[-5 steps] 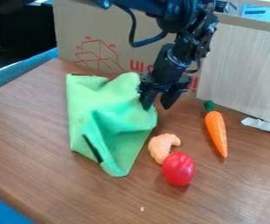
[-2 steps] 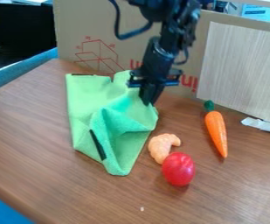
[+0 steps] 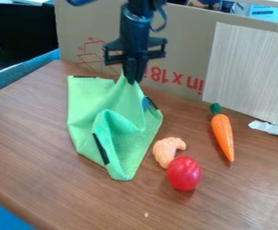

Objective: Unfold the cloth from top right to bottom left

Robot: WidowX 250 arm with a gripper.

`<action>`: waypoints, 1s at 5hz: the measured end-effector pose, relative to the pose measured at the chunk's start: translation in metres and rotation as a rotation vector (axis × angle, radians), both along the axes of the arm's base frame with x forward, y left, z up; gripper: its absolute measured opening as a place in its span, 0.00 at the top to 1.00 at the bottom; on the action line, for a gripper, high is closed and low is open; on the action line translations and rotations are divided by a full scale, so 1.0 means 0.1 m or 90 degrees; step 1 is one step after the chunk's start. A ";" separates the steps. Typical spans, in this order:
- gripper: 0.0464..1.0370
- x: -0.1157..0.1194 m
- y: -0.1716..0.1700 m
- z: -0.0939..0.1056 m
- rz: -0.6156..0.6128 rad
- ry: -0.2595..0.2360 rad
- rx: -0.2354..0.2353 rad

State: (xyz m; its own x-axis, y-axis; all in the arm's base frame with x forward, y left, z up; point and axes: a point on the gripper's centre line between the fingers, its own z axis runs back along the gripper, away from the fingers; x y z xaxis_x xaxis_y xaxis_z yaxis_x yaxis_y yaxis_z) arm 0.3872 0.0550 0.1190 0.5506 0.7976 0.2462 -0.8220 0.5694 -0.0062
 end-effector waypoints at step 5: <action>1.00 -1.02 1.02 -0.03 0.035 0.057 -0.026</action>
